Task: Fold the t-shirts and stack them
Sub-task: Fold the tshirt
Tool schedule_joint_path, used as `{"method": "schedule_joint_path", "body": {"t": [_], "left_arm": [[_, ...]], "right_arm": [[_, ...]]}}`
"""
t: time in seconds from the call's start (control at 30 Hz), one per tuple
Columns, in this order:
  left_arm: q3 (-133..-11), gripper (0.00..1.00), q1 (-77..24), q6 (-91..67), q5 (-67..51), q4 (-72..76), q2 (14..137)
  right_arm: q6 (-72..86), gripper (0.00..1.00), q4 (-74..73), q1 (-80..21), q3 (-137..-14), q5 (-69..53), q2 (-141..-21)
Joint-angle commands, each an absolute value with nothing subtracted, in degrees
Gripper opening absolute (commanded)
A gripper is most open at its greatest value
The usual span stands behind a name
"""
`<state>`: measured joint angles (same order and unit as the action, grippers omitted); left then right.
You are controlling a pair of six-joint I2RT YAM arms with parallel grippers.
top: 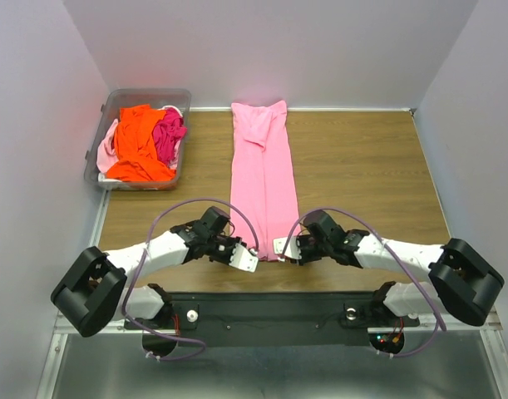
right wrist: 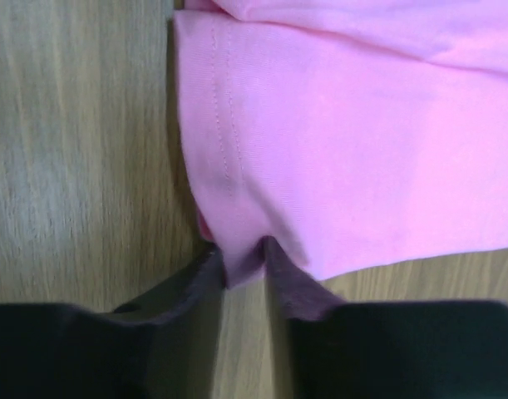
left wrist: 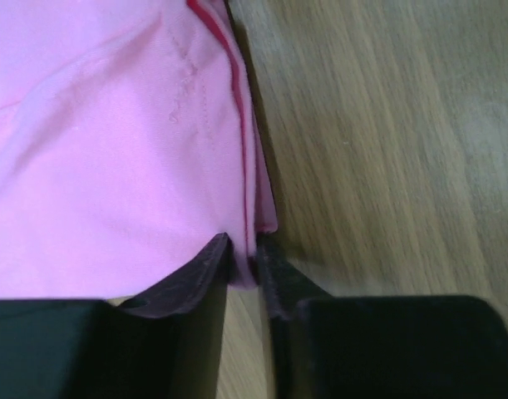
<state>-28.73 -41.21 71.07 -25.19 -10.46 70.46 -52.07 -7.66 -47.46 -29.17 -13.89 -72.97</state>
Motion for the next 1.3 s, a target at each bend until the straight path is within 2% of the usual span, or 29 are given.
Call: {"method": "schedule_joint_path", "body": {"t": [0.0, 0.03, 0.07, 0.2, 0.33, 0.57, 0.77, 1.03, 1.27], "left_arm": [[-29.4, 0.22, -41.5, 69.9, -25.3, -9.8, 72.4], [-30.0, 0.14, -41.5, 68.6, -25.3, -10.1, 72.4], [-30.7, 0.11, -41.5, 68.2, -25.5, -10.5, 72.2], [-35.1, 0.00, -41.5, 66.1, -27.1, -15.0, 69.1], [-38.5, 0.00, -41.6, 65.7, -30.8, -21.3, 66.3], [-40.1, 0.00, -45.9, 63.6, -34.3, -31.5, 61.4], [-41.4, 0.00, -42.0, 59.6, -34.2, -30.2, 59.6], [-53.1, 0.00, -29.4, 64.2, -38.9, -29.3, 71.9], [-63.7, 0.00, -24.7, 68.8, -38.6, -27.6, 84.1]], "right_arm": [[-52.5, 0.21, -5.2, -48.1, -28.7, -11.1, -75.0], [-51.9, 0.03, -5.4, -48.0, -29.3, -11.0, -74.8], [-51.2, 0.01, -6.0, -48.0, -29.9, -10.8, -74.4], [-46.2, 0.00, -14.1, -48.0, -35.4, -11.9, -71.6], [-42.6, 0.00, -22.4, -48.1, -42.1, -16.4, -68.1], [-38.3, 0.01, -31.1, -49.1, -43.9, -19.5, -62.3], [-36.6, 0.00, -31.1, -49.0, -44.0, -14.8, -60.6], [-43.1, 0.01, -28.2, -39.8, -51.8, -17.7, -70.3], [-48.7, 0.01, -27.0, -32.2, -59.8, -21.9, -81.8]]}}
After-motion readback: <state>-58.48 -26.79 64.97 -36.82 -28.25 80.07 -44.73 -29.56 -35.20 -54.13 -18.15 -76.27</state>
